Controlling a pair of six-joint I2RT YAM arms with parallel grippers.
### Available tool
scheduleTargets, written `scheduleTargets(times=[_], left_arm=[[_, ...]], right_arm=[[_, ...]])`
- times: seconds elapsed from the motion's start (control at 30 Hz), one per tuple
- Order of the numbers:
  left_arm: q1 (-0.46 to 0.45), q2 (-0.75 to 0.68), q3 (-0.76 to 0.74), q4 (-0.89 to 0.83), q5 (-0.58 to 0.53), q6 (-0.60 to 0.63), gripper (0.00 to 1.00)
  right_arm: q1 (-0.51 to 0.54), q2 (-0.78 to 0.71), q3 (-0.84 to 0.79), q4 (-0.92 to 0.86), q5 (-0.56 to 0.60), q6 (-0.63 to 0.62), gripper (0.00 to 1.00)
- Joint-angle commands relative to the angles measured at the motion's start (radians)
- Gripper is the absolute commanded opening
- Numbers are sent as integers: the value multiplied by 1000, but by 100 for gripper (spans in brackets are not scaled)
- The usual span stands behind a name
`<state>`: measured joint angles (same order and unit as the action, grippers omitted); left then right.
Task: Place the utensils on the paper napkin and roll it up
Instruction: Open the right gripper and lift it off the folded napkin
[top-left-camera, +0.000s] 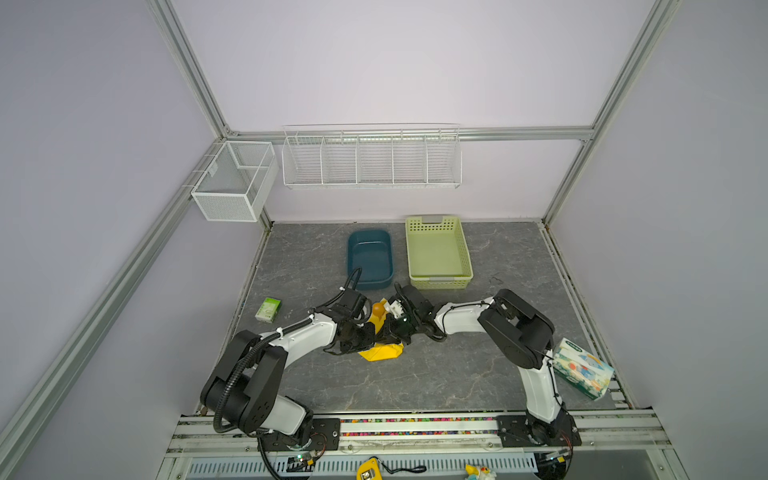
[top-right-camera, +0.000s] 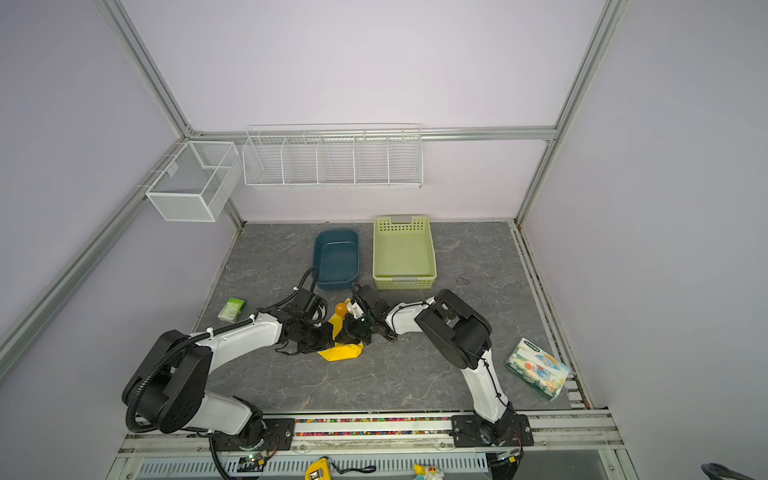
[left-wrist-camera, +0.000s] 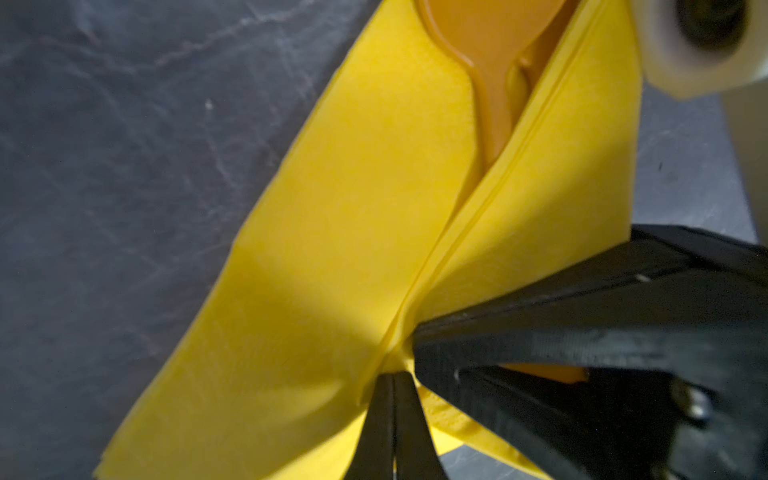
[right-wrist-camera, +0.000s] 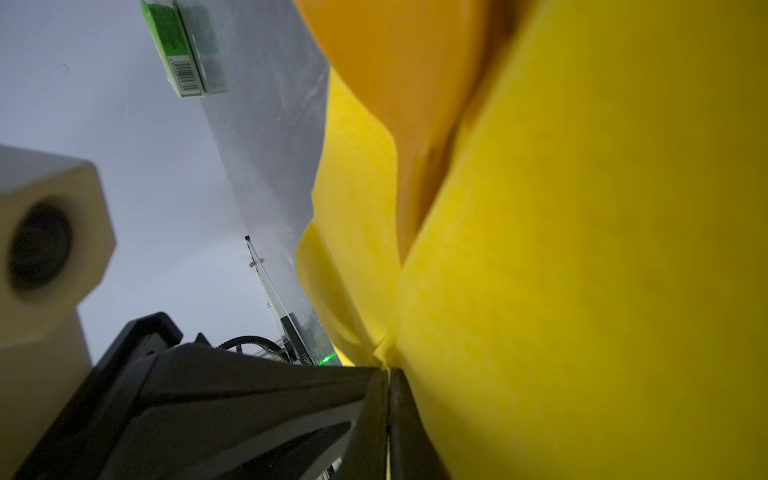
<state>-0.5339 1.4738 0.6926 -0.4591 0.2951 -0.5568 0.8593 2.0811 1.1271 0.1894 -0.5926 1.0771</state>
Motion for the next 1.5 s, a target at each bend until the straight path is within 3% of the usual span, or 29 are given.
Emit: scheduleTargets(times=[0.0,0.17,0.37,0.57,0.63,0.77,1.03,1.27,1.47], left_arm=[[3,19,-22,-17,-27,4,0],[3,20,-25,-18,-30,4,0],[3,27,-21,-18,-35,3,0],[3,29,-9,-38,-42,11,0],[3,30,-7,-42,-45,13,0],[3,36,-1,-43,-45,15,0],[2,49,1,-39,-41,18,0],[3,49,1,-47,-39,21,0],[3,46,1,-55,-44,24,0]], right_arm=[[3,-62,6,-86,40,-46,11],[3,-209,29,-305,126,-227,22],[14,-393,11,-602,372,-545,36],[65,-457,-29,-691,508,-795,49],[99,-458,-29,-696,557,-847,57],[171,-425,10,-706,647,-920,63],[279,-270,133,-740,798,-1012,63],[303,-192,194,-740,945,-1036,53],[302,-177,182,-750,996,-1068,48]])
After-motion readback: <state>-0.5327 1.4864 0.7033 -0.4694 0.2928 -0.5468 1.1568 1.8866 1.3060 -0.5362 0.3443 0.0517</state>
